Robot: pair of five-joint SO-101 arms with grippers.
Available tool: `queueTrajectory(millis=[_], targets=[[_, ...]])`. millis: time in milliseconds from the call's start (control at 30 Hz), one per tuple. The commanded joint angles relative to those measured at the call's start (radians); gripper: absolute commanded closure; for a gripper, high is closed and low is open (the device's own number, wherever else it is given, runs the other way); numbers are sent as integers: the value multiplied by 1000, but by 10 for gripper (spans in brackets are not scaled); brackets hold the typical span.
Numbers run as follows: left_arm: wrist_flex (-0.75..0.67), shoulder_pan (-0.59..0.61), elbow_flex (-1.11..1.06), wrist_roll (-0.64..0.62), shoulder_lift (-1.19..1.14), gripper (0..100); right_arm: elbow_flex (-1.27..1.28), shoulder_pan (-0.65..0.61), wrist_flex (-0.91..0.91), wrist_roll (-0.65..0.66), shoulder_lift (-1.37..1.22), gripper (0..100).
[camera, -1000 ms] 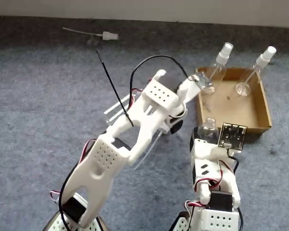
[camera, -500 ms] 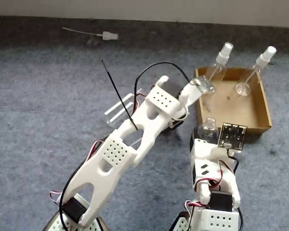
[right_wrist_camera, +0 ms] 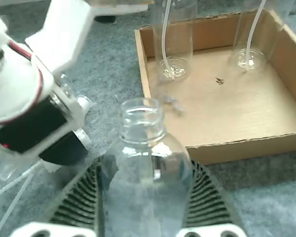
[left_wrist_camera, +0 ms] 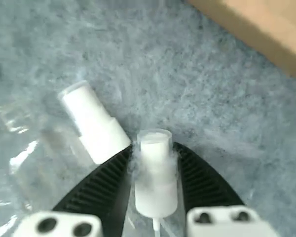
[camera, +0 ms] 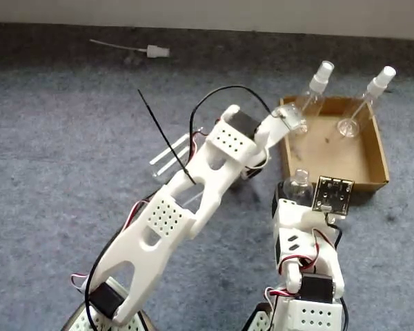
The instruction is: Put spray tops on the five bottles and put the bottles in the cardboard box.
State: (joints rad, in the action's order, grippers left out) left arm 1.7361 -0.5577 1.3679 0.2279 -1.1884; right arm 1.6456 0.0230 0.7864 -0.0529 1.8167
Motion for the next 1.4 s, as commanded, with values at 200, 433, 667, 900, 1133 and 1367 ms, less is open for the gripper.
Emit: queueTrajectory(millis=[200,433,667,900,1133,1367], targets=[[14,8,71,-9,317,996,-12,-53,-25,-9,13,975],[14,105,65,-219,556,996,-12,-191,-27,-3,13,975],[17,186,65,-241,754,996,56,-351,-236,-3,13,977],[23,185,-160,-242,1020,996,177,-478,-397,-3,12,979],[-3,179,-556,-242,1340,996,180,-596,-410,-3,12,979],[-242,157,-808,-310,1552,996,182,-593,-404,-3,10,979]])
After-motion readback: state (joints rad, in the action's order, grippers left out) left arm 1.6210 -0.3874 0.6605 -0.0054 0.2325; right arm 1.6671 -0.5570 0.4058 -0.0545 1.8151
